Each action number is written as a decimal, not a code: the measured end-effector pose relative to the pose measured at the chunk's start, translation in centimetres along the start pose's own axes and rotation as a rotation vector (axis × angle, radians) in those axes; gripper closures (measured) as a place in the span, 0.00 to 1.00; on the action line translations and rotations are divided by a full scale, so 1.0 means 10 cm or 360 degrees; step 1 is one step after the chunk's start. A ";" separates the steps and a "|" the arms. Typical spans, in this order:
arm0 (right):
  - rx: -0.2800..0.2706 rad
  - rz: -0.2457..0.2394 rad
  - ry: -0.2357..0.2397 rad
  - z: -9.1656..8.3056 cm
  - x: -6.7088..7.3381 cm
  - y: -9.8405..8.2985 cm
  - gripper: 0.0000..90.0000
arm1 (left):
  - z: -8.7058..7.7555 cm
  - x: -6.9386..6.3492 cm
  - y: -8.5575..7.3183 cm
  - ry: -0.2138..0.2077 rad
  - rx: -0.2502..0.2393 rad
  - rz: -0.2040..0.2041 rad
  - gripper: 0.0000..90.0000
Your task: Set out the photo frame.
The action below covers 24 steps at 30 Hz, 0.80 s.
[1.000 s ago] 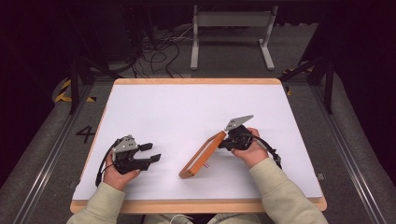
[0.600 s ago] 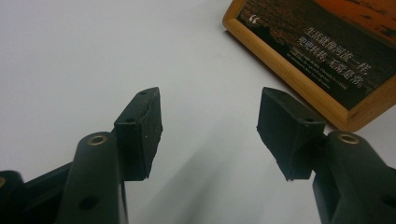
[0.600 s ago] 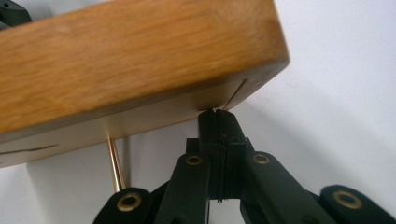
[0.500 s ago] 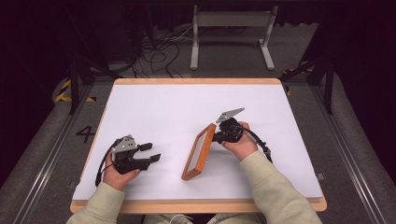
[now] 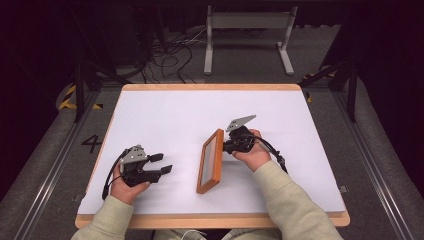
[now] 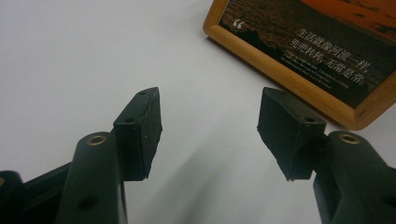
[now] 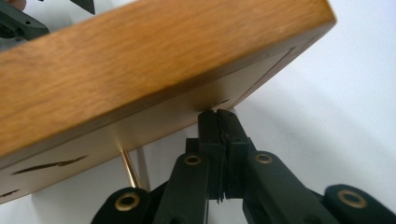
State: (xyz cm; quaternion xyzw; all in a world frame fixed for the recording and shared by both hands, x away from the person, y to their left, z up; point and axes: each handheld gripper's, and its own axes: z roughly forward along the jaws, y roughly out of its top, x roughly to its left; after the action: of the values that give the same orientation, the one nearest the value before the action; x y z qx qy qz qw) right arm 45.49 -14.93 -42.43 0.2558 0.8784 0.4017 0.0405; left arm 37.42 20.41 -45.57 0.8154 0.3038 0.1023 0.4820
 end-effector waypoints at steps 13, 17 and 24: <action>0.0119 0.0061 -0.0174 -0.46 0.17 0.10 0.74 | 0.01 0.00 0.00 0.0007 -0.0007 -0.0001 0.43; 0.0083 0.0089 -0.0198 -0.67 0.27 0.20 0.58 | 0.01 0.00 0.00 0.0008 -0.0003 0.0002 0.43; 0.0005 0.0141 -0.0208 -0.81 0.49 0.38 0.39 | 0.01 0.00 0.00 0.0011 0.0000 0.0002 0.43</action>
State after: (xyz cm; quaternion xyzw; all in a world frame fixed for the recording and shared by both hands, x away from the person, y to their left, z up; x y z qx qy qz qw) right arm 40.55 -16.09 -33.55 0.3202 0.8623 0.3841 0.0795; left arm 37.44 20.33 -45.59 0.8152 0.3048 0.1054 0.4810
